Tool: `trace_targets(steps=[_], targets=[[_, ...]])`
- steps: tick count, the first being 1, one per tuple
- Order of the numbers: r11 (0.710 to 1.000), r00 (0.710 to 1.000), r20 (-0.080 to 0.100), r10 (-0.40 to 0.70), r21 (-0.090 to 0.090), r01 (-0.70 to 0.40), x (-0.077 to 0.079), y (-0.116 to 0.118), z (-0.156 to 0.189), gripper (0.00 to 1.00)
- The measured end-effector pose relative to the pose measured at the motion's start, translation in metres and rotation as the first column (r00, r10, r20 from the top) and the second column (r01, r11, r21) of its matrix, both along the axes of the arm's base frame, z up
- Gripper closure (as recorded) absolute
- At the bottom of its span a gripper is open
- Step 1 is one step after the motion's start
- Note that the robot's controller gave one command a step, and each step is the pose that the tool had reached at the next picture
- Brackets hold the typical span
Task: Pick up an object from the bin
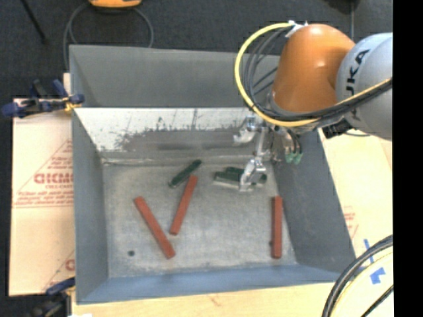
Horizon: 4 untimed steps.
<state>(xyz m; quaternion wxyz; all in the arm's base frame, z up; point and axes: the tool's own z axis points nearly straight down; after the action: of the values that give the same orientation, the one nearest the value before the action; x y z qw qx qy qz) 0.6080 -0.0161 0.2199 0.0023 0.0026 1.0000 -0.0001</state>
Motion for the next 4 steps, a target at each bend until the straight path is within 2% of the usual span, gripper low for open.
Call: trace_targets(steps=[1, 2, 3, 4], targets=[[0.999, 0.999, 0.005, -0.043, 0.001, 0.043, 0.001, -0.021, -0.07, 0.0], [0.993, 0.993, -0.007, -0.114, 0.001, 0.114, 0.006, -0.027, -0.1, 0.0], [0.985, 0.985, 0.0, -0.17, 0.001, 0.17, 0.007, -0.043, -0.073, 0.0], [0.979, 0.979, 0.007, -0.203, 0.002, 0.203, 0.008, -0.047, -0.124, 0.0]])
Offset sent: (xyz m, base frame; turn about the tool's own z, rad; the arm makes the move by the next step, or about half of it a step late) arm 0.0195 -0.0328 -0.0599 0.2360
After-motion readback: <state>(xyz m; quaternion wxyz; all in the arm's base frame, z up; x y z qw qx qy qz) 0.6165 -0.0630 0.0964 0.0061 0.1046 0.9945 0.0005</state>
